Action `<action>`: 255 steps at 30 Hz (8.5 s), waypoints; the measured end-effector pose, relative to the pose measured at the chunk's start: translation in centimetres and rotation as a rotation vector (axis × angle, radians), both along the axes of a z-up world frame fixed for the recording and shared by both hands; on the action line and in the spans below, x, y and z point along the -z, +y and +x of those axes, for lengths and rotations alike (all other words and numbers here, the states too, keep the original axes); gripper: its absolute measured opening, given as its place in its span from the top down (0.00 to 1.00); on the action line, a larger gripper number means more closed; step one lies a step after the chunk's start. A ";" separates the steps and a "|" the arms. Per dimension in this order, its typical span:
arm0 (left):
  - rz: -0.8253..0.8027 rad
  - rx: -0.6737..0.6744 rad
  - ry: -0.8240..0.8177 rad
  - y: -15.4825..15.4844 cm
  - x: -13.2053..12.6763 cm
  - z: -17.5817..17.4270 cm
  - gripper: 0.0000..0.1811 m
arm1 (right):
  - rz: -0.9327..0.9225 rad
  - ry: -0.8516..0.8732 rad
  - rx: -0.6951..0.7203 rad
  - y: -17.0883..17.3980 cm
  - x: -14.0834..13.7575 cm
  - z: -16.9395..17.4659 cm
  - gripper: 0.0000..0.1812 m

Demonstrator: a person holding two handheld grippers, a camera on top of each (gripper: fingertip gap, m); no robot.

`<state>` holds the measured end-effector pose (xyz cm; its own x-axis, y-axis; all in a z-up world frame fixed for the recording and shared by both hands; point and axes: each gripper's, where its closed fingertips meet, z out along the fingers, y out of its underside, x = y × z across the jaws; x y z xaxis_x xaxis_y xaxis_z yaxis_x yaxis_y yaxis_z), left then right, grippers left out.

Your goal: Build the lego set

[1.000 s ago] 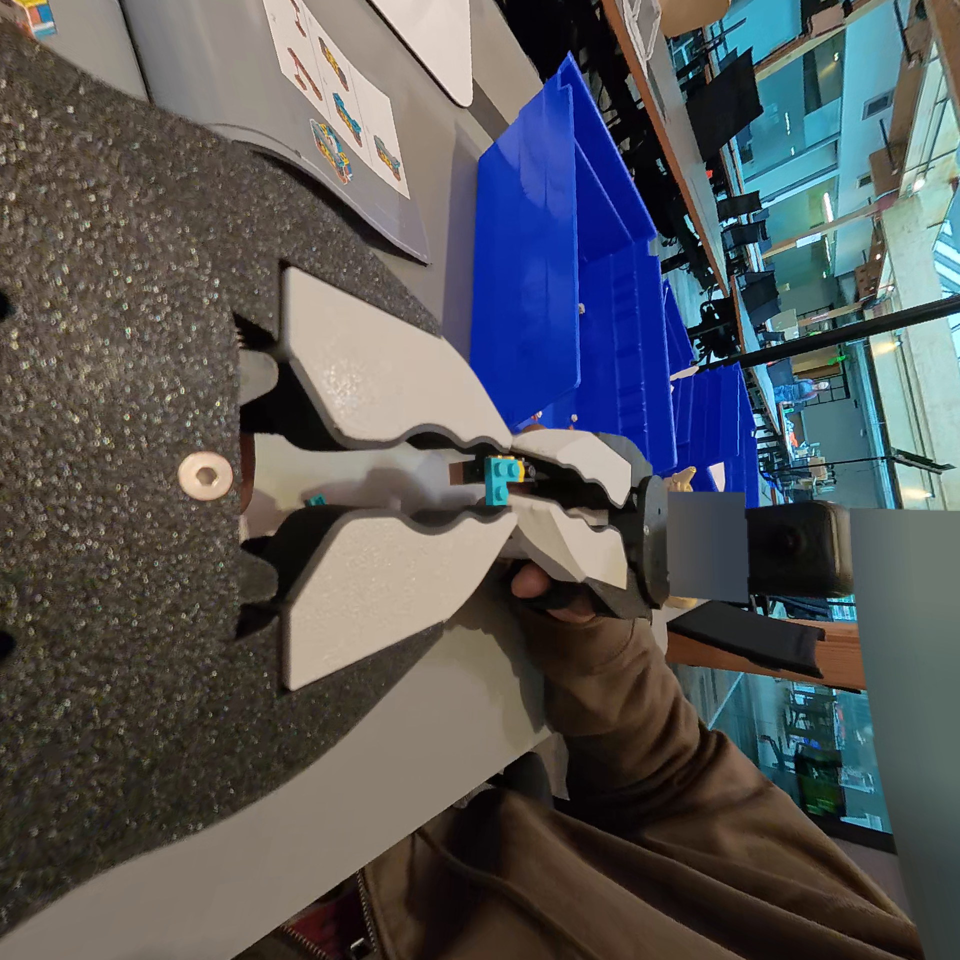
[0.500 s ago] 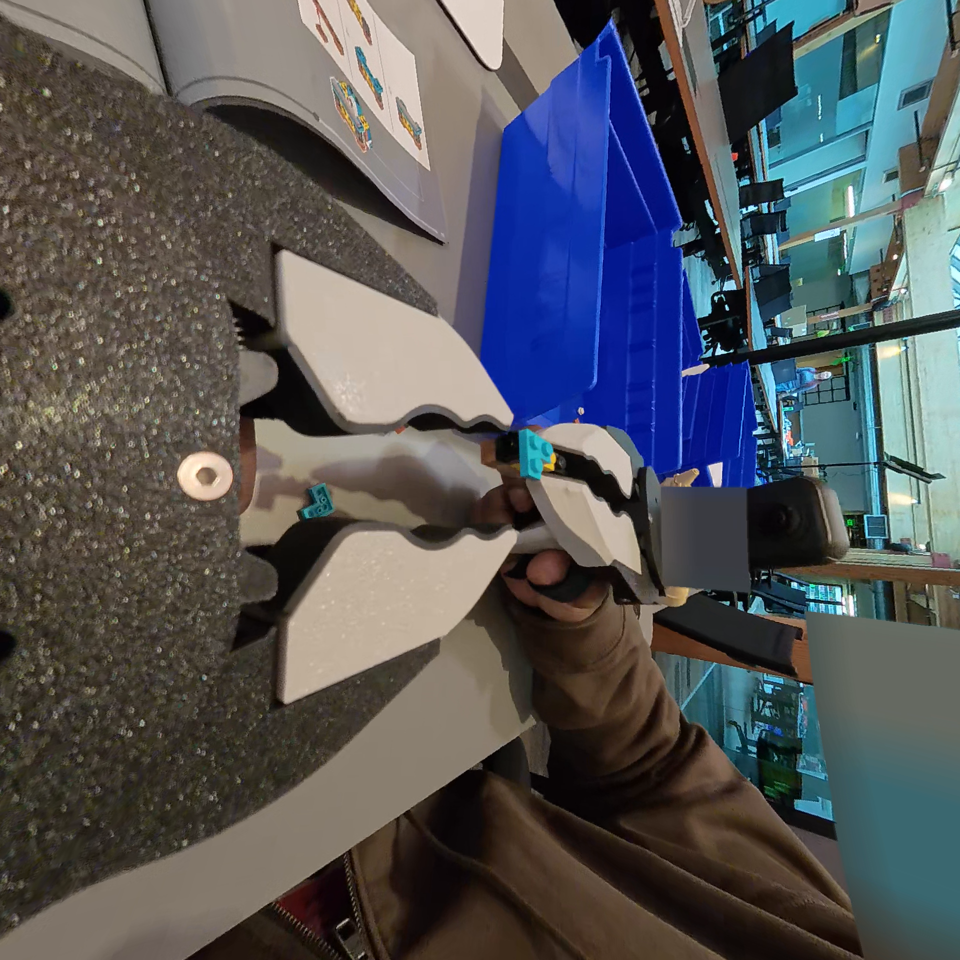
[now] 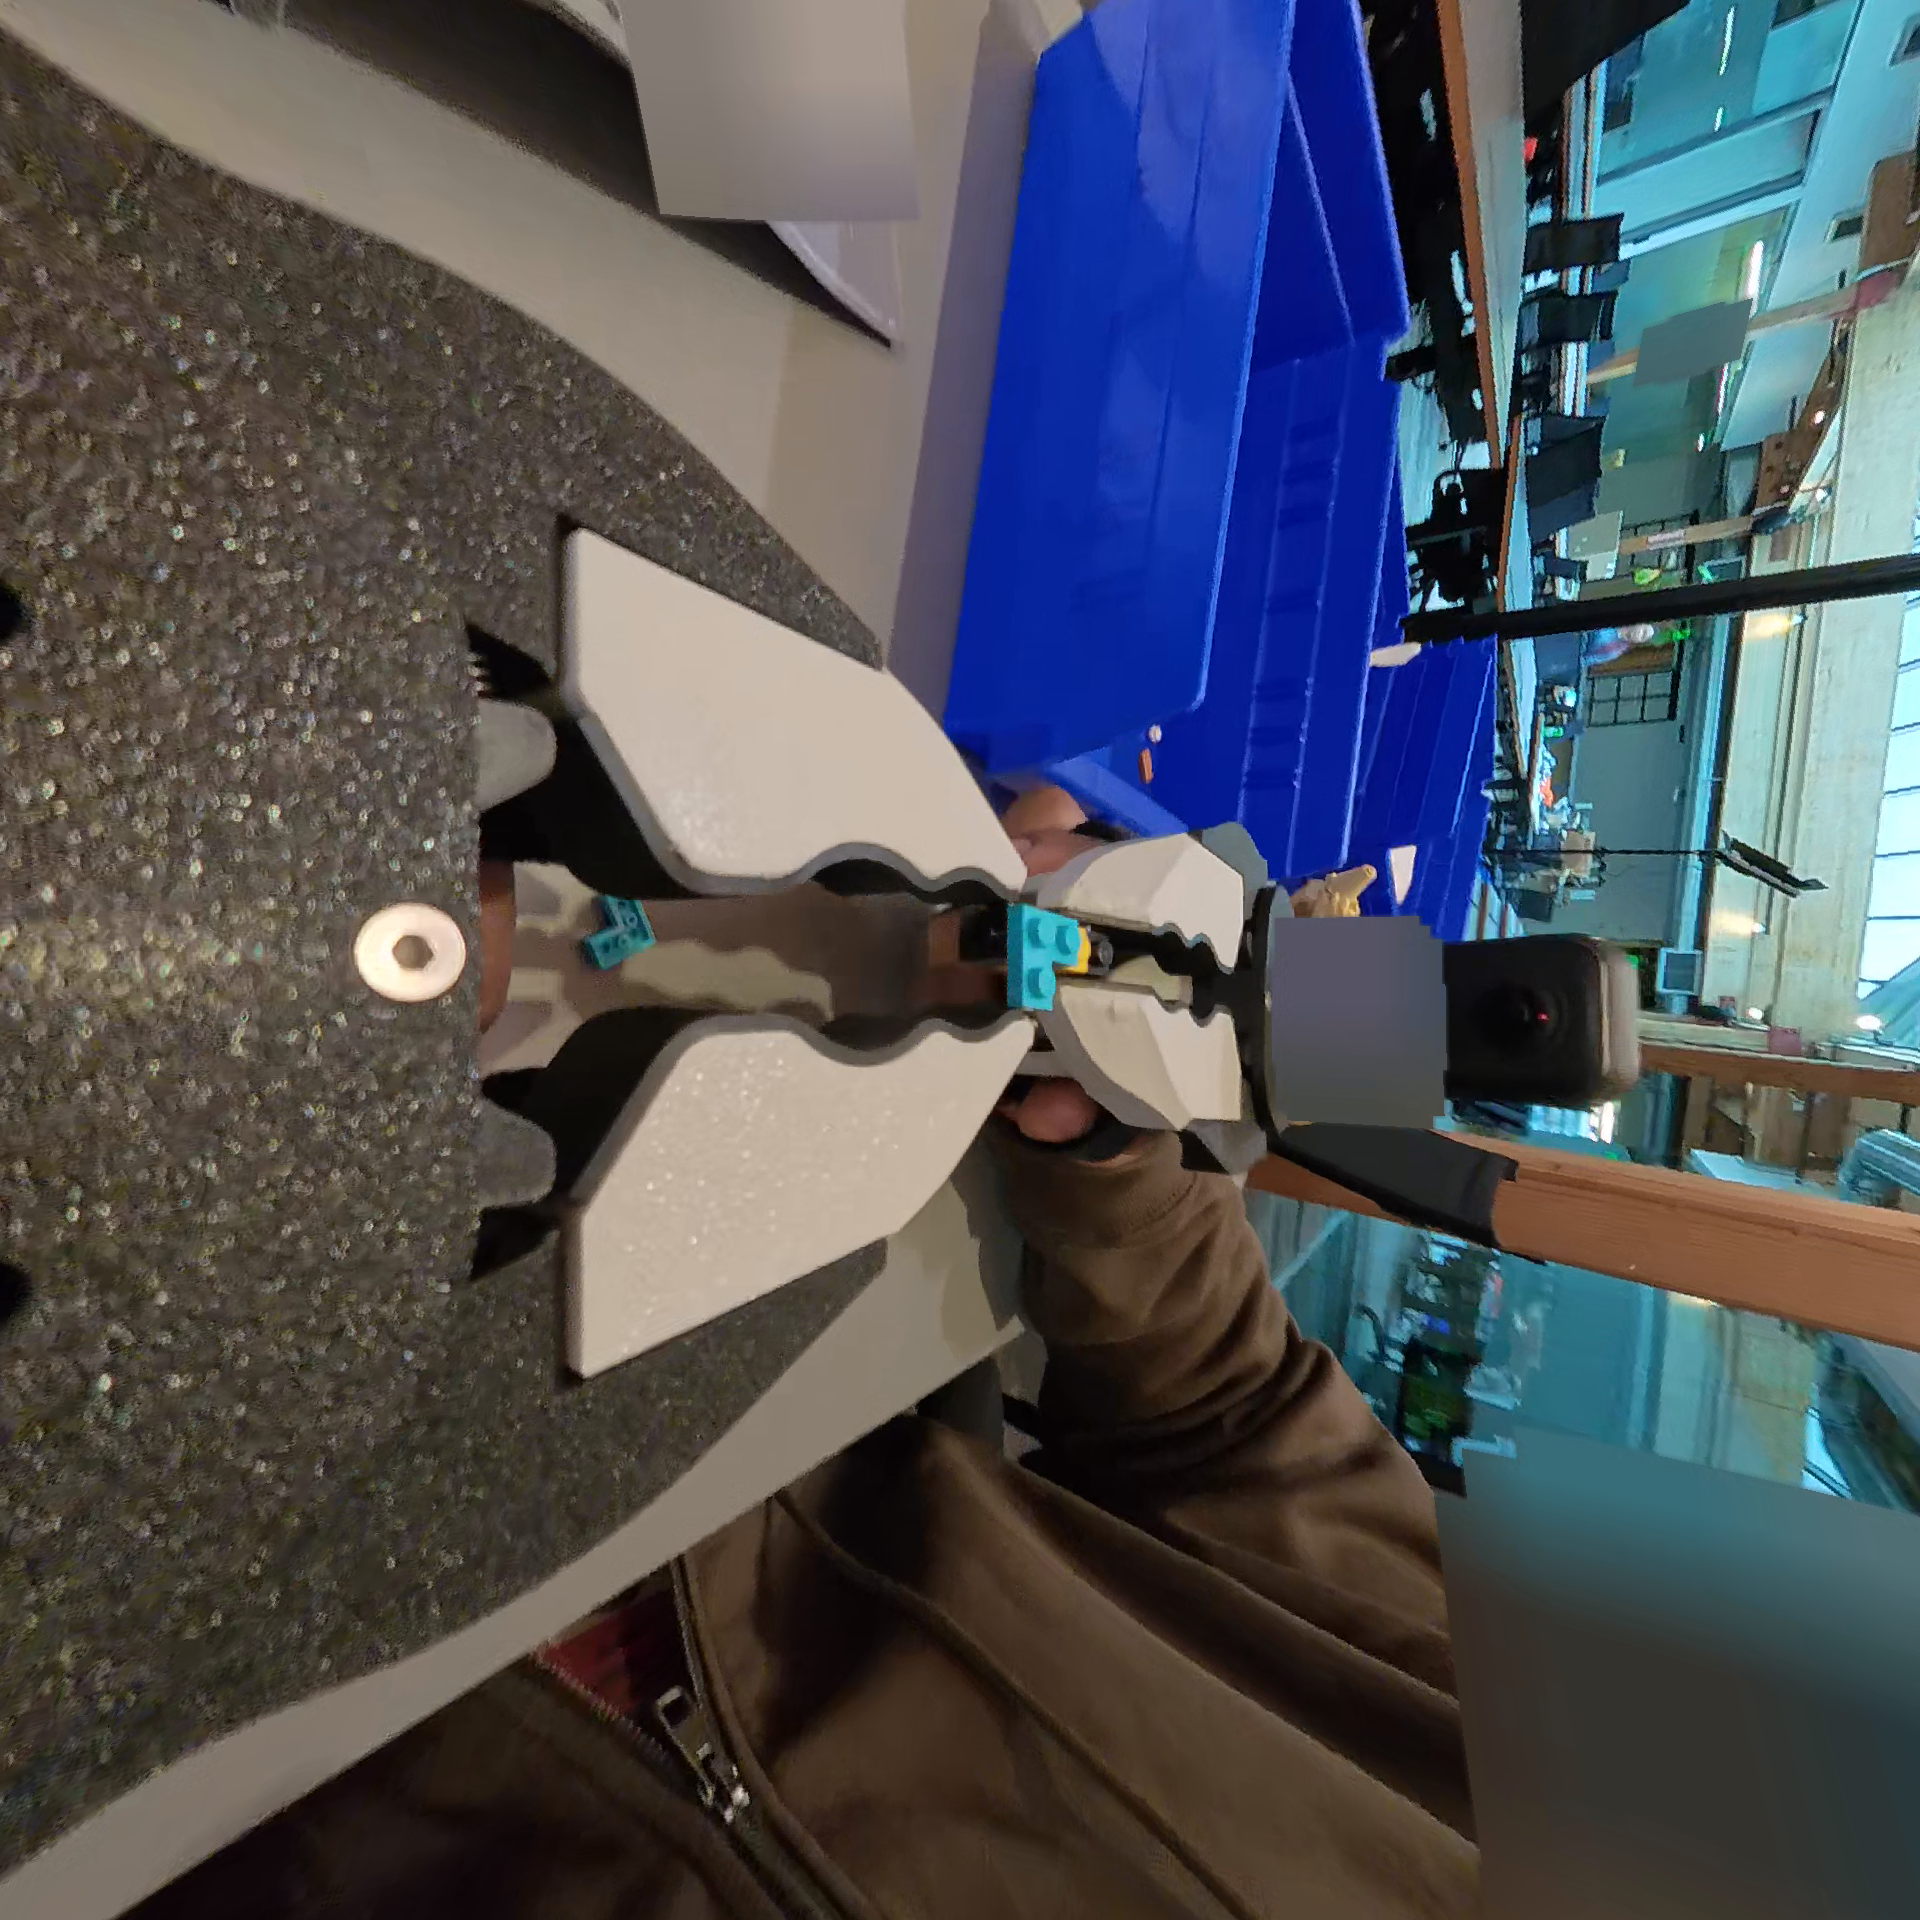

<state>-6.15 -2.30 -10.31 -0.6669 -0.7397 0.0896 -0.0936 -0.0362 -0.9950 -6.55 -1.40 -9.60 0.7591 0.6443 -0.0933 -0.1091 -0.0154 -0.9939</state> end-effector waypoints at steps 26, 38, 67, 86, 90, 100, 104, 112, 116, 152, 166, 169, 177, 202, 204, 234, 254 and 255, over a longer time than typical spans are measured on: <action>-0.112 0.014 -0.066 0.3 -1.0 0.0 0.95 | 0.018 0.076 -0.002 0.0 -0.7 0.4 0.95; -0.075 -0.235 -0.161 4.4 -2.7 0.6 0.95 | -0.013 -0.200 0.184 0.0 0.6 1.5 0.86; 0.033 -0.341 -0.117 6.8 -1.7 1.0 0.95 | -0.674 -0.889 -0.088 1.1 11.7 -0.9 0.87; 0.057 -0.316 -0.099 6.4 -1.4 0.8 0.95 | -0.531 -0.473 0.145 1.9 7.8 -0.6 0.91; 0.095 -0.312 -0.073 6.3 -0.6 1.0 0.95 | -0.514 -0.478 0.278 1.0 8.1 0.8 0.91; 0.175 -0.214 0.001 4.5 1.8 1.1 0.95 | -0.467 -0.658 0.375 -0.9 8.7 4.7 0.91; 0.204 -0.202 0.032 4.3 2.7 1.2 0.95 | -0.425 -0.878 0.440 -1.2 9.4 6.6 0.91; 0.208 -0.179 0.043 4.0 3.0 1.1 0.95 | -0.447 -0.886 0.339 -2.2 9.6 6.1 0.87; 0.212 -0.168 0.047 3.8 3.1 1.0 0.95 | -0.501 -0.717 0.298 -2.6 9.1 6.4 0.85; 0.257 -0.109 0.084 2.6 3.8 0.7 0.95 | -0.588 -0.752 0.229 -1.5 10.8 5.9 0.90; 0.265 -0.107 0.078 2.6 3.6 0.5 0.95 | -0.607 -0.767 0.121 -1.3 11.1 5.1 0.90; 0.268 -0.102 0.078 2.5 3.5 0.5 0.95 | -0.607 -0.774 0.119 -1.5 11.2 5.1 0.89; 0.271 -0.100 0.075 2.4 3.5 0.4 0.95 | -0.609 -0.793 0.101 -2.1 11.6 4.8 0.89; 0.199 -0.076 0.087 1.8 3.5 0.6 0.95 | 0.103 -1.133 0.469 0.2 4.0 4.3 0.97; 0.164 -0.083 0.100 1.9 3.5 0.8 0.95 | 0.134 -1.156 0.475 0.4 3.7 3.8 0.97; -0.140 -0.121 0.186 3.2 2.2 1.3 0.95 | 0.109 -1.040 0.469 1.9 3.0 2.6 0.97; -0.137 -0.070 0.190 2.7 2.3 0.9 0.95 | 0.081 -1.018 0.263 1.1 3.6 1.6 0.92; -0.139 -0.070 0.190 2.7 2.3 0.9 0.95 | 0.080 -1.017 0.260 1.0 3.6 1.6 0.92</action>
